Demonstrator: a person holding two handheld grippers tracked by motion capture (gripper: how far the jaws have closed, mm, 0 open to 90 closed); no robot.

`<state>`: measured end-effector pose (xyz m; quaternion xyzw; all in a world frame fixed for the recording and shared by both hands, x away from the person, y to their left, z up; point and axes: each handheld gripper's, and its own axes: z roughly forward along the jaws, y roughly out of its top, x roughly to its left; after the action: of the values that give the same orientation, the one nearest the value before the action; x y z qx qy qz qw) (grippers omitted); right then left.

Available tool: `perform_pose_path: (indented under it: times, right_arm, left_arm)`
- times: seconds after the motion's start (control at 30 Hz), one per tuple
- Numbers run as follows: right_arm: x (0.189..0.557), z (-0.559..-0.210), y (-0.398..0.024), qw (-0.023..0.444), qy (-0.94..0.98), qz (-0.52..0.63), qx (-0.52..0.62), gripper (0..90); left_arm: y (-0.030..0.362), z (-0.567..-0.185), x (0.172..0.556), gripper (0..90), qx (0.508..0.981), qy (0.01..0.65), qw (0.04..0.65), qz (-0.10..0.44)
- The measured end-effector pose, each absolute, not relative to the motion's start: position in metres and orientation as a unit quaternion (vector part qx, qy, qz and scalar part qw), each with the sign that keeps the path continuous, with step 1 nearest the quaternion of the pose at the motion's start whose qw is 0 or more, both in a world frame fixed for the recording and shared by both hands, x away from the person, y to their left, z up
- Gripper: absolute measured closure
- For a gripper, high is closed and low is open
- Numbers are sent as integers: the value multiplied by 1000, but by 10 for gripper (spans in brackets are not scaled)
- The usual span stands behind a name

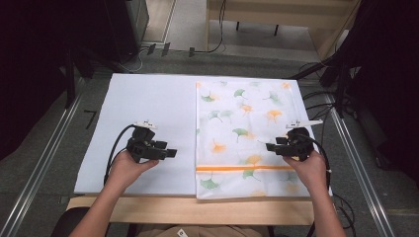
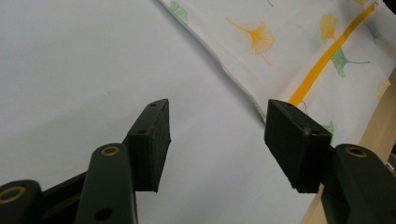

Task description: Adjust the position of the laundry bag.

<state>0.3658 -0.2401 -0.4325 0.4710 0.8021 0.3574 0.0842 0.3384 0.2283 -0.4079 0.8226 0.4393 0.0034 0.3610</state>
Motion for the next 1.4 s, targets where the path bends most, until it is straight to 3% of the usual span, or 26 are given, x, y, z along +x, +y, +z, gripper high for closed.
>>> perform_pose_path:
  times: [0.67, 0.97, 1.4]
  right_arm:
    - [365, -433, -246, 85, 803, 352, 474, 479]
    - [365, -432, -260, 96, 794, 351, 488, 477]
    - [363, -435, -289, 113, 779, 348, 509, 479]
  left_arm:
    - [219, -410, 336, 414, 828, 438, 350, 13]
    - [209, -415, 339, 441, 828, 442, 344, -21]
    - [189, -420, 338, 421, 840, 428, 334, -11]
